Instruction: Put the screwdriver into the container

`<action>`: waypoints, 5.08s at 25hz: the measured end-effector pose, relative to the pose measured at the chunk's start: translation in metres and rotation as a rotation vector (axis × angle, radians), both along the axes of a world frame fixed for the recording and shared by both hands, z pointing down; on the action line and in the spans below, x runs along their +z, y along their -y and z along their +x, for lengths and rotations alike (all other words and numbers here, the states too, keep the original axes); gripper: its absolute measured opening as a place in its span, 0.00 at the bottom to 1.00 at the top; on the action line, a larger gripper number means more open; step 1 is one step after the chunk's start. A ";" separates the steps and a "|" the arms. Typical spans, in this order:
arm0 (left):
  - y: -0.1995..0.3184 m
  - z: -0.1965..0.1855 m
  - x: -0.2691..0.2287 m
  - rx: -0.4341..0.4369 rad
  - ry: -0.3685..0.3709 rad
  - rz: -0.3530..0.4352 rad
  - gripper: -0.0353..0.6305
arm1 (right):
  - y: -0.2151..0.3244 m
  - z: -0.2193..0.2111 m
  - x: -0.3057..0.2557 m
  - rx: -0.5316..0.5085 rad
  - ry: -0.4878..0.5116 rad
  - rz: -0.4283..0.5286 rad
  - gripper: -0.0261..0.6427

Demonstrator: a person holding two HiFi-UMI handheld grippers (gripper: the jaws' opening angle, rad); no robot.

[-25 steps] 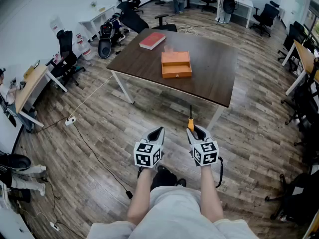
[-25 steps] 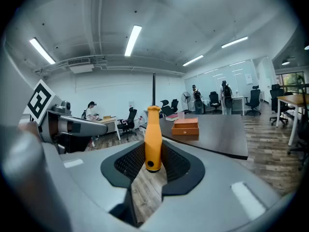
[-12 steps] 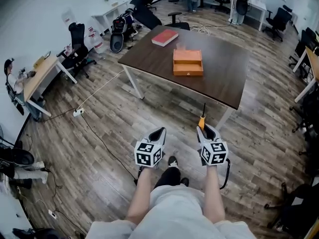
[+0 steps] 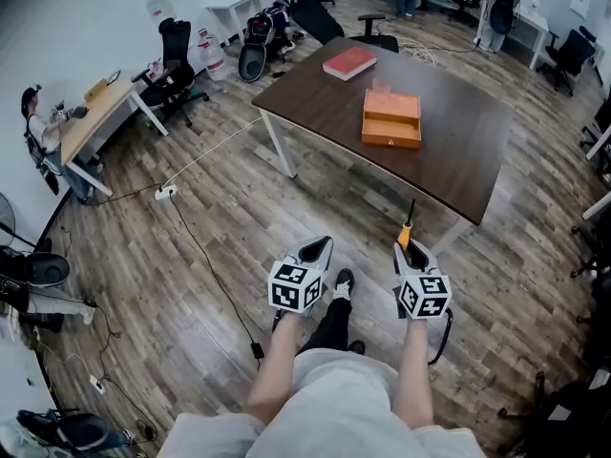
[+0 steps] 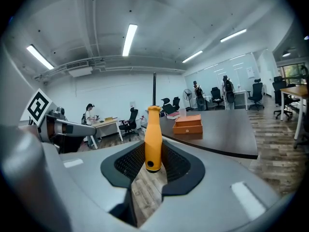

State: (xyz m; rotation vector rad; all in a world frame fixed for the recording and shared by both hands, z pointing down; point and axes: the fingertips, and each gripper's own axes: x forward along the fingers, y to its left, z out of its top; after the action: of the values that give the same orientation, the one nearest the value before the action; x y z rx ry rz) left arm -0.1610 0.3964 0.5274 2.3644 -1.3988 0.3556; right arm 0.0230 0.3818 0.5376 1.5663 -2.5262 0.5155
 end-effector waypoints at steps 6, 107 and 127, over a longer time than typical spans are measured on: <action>0.055 0.011 -0.005 0.017 -0.030 0.006 0.13 | 0.041 0.009 0.001 0.020 -0.008 0.000 0.20; 0.533 0.083 0.095 0.053 0.074 -0.206 0.13 | 0.539 0.045 0.149 -0.858 -0.881 -0.131 0.20; 0.538 0.071 0.121 0.015 0.080 -0.281 0.13 | 0.542 0.030 0.185 -0.911 -0.984 -0.204 0.20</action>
State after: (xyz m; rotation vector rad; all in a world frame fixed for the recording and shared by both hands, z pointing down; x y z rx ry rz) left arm -0.0898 -0.1412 0.6487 2.1533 -1.2721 0.6139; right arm 0.0533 -0.1603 0.7222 0.2919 -1.9525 -0.1188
